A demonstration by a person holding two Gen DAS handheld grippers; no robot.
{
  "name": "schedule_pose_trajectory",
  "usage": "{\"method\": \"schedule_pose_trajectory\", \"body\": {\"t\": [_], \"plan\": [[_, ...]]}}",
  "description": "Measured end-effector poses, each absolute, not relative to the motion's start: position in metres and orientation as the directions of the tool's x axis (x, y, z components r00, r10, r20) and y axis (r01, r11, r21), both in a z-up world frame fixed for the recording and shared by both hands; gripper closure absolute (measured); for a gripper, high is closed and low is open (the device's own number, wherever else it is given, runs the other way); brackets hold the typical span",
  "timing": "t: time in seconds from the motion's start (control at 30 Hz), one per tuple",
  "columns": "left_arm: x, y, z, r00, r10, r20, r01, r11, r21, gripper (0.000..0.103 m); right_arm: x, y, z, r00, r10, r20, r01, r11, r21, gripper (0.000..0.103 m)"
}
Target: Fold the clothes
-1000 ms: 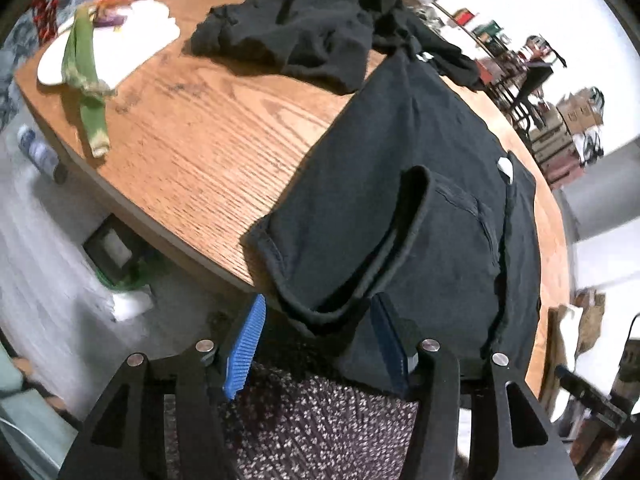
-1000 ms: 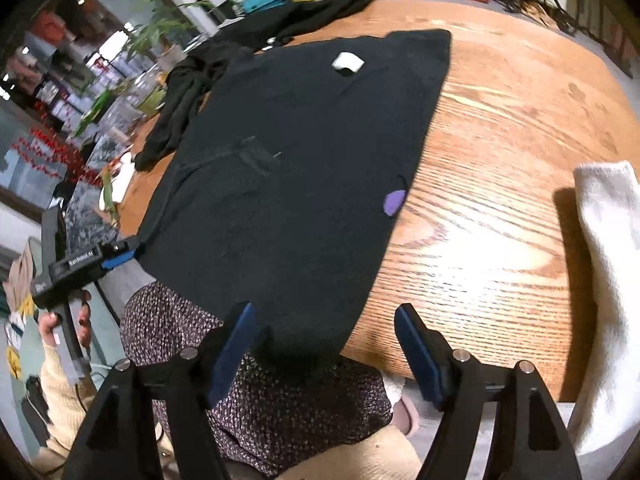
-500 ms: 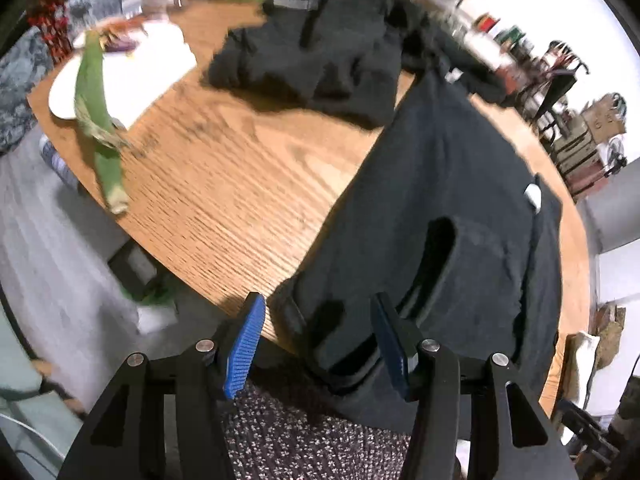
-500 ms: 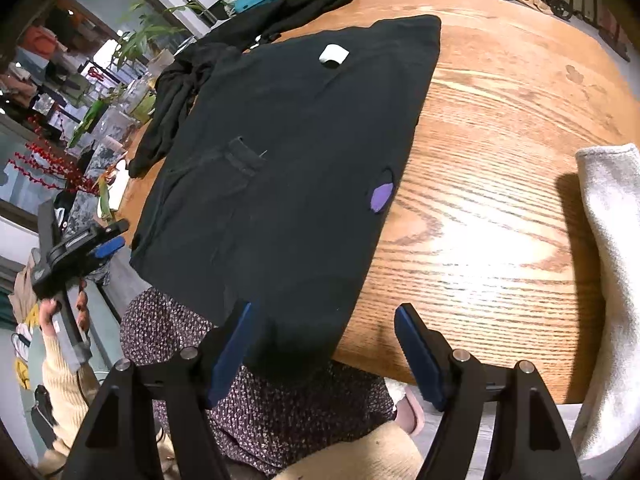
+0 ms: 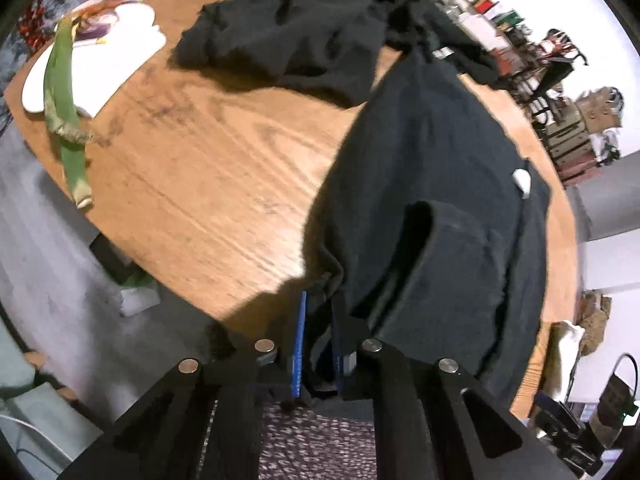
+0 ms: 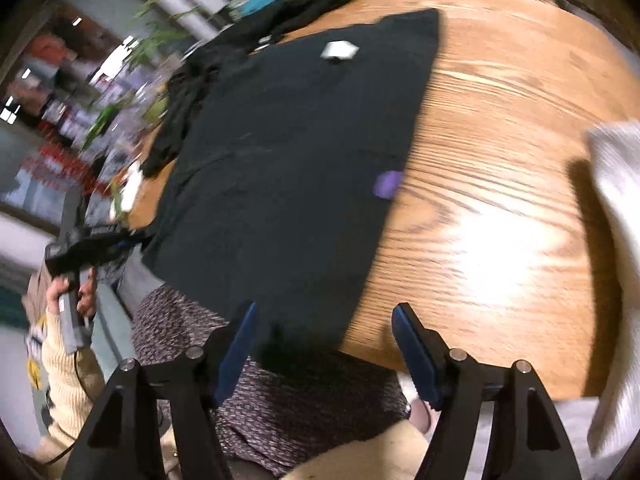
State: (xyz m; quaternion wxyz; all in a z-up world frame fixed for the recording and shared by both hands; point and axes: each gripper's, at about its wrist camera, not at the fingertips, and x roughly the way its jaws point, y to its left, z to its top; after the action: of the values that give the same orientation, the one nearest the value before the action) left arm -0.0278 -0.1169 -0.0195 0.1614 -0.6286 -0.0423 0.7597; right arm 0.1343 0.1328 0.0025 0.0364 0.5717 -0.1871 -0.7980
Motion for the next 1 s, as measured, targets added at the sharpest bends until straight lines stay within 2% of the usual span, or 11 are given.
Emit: {"method": "schedule_pose_trajectory", "body": {"t": [0.2, 0.3, 0.37, 0.47, 0.57, 0.6, 0.67, 0.7, 0.73, 0.83, 1.0], "plan": [[-0.024, -0.12, 0.001, -0.158, 0.393, -0.906, -0.233, -0.906, -0.352, 0.092, 0.093, 0.095, 0.008, -0.304, -0.286, -0.909, -0.011, -0.953, 0.304, 0.03], [-0.027, -0.112, 0.0, -0.131, 0.398, -0.908, -0.26, -0.898, -0.356, 0.092, 0.057, 0.096, 0.01, -0.282, -0.238, -0.929, 0.011, -0.97, 0.244, 0.03], [-0.032, -0.108, -0.007, -0.108, 0.355, -0.929, -0.251, -0.914, -0.32, 0.092, 0.019, 0.103, 0.01, -0.262, -0.167, -0.951, -0.004, -0.985, 0.174, 0.031], [-0.036, -0.11, -0.01, -0.096, 0.352, -0.931, -0.244, -0.915, -0.321, 0.092, -0.049, 0.112, 0.017, -0.258, -0.074, -0.963, -0.03, -0.996, 0.085, 0.037], [-0.042, -0.117, -0.013, -0.093, 0.372, -0.924, -0.237, -0.909, -0.342, 0.092, -0.123, 0.099, 0.025, -0.264, -0.035, -0.964, -0.003, -0.999, 0.037, 0.035], [-0.044, -0.119, -0.014, -0.092, 0.375, -0.922, -0.24, -0.907, -0.345, 0.088, -0.141, 0.091, 0.023, -0.257, -0.036, -0.966, 0.019, -0.999, 0.032, 0.035], [-0.048, -0.125, -0.019, -0.06, 0.396, -0.916, -0.25, -0.895, -0.37, 0.062, -0.17, 0.067, 0.014, -0.226, -0.111, -0.968, 0.092, -0.991, 0.093, 0.034], [-0.049, -0.128, -0.021, -0.043, 0.404, -0.914, -0.252, -0.889, -0.382, 0.043, -0.176, 0.057, 0.009, -0.21, -0.147, -0.967, 0.116, -0.985, 0.125, 0.034], [-0.049, -0.131, -0.024, -0.024, 0.421, -0.907, -0.244, -0.882, -0.403, 0.038, -0.182, 0.049, 0.002, -0.193, -0.173, -0.966, 0.136, -0.98, 0.148, 0.034], [-0.047, -0.141, -0.031, 0.041, 0.471, -0.881, -0.209, -0.858, -0.469, 0.038, -0.188, 0.03, -0.017, -0.167, -0.175, -0.97, 0.181, -0.973, 0.145, 0.034], [-0.031, -0.145, -0.029, 0.052, 0.394, -0.917, -0.211, -0.894, -0.396, 0.037, -0.2, 0.031, -0.027, -0.186, -0.124, -0.975, 0.142, -0.985, 0.099, 0.035]]}}
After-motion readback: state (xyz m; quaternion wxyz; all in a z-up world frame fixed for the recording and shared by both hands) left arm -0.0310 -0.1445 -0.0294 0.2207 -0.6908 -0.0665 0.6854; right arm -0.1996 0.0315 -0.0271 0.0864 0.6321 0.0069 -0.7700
